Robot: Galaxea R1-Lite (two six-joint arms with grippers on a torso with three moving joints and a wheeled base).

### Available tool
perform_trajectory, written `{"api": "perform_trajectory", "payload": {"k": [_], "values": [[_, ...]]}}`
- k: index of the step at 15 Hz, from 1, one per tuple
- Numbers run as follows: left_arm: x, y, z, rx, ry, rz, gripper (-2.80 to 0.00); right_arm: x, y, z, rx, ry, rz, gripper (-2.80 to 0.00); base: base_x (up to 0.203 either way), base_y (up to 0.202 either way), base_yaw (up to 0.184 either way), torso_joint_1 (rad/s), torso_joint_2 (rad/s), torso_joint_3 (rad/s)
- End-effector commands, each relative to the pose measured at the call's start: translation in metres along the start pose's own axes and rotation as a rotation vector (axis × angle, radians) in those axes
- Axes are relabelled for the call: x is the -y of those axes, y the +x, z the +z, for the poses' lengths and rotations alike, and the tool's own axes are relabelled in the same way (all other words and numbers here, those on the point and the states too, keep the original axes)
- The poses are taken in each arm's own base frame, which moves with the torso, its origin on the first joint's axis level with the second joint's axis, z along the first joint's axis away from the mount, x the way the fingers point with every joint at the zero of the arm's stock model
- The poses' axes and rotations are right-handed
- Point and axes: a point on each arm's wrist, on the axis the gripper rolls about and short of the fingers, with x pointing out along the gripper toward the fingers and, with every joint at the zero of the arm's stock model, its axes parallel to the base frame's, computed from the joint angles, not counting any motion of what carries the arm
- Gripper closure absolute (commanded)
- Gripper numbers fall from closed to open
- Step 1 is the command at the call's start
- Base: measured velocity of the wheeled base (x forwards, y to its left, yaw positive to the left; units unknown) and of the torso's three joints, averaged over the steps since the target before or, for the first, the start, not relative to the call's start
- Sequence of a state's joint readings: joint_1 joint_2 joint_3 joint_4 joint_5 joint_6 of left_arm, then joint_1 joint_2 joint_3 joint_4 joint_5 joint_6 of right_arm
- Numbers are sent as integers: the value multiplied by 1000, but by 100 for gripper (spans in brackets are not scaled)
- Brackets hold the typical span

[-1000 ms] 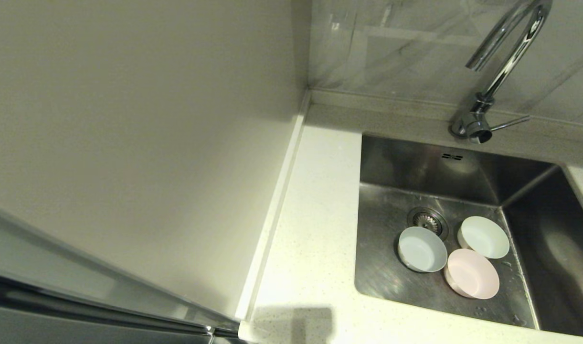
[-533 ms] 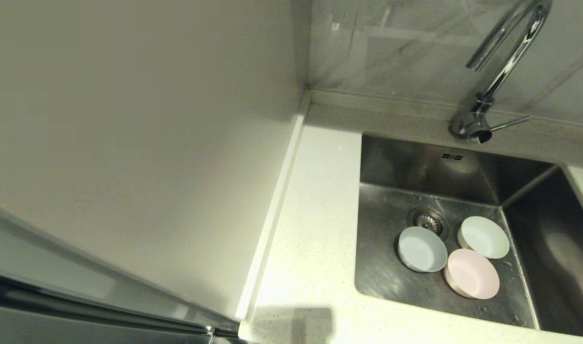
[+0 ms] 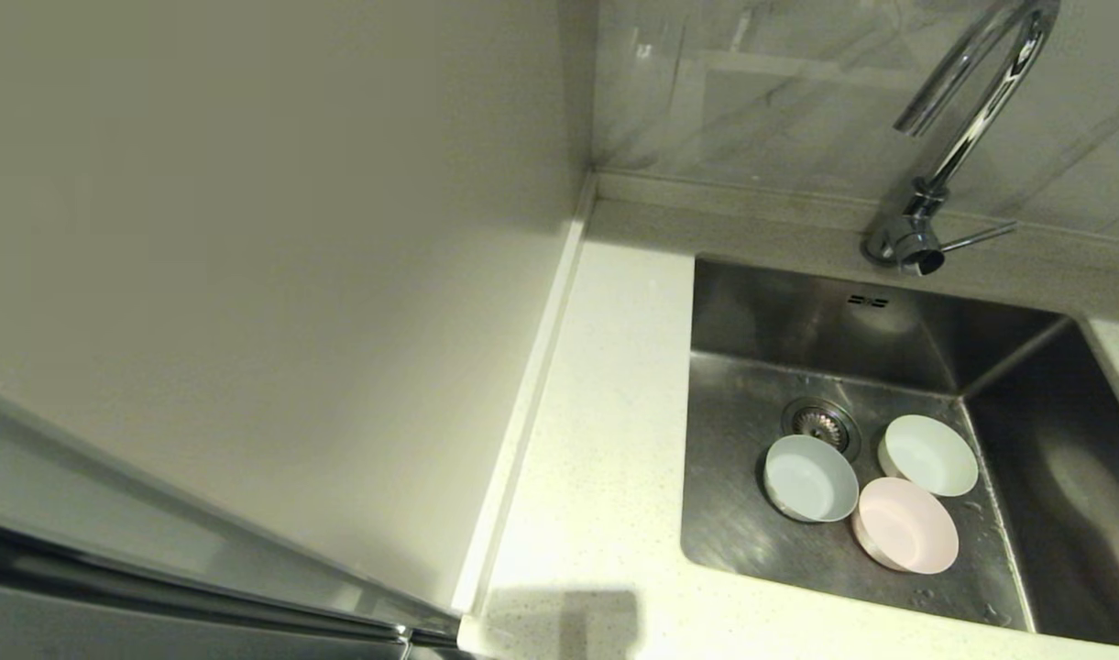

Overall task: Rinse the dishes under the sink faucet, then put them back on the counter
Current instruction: Put a bowl back to the table from the sink

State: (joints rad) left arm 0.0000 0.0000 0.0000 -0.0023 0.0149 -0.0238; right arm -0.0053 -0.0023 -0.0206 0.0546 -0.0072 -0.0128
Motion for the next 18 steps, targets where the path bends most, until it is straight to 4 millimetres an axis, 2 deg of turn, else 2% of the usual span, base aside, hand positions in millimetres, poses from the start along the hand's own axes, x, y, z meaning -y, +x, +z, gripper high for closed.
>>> {"api": "perform_trajectory", "payload": {"k": [1,4,18], "values": [[0,0,0,4,0,0,0,0,0,1,-1,2,3,0,0,0,0,0,0,0],[0,0,0,4,-1,0,0,0,0,0,3,60,-7,0,0,0,0,0,0,0],[0,0,0,4,0,0,0,0,2,1,44,62,-7,0,0,0,0,0,0,0]]}}
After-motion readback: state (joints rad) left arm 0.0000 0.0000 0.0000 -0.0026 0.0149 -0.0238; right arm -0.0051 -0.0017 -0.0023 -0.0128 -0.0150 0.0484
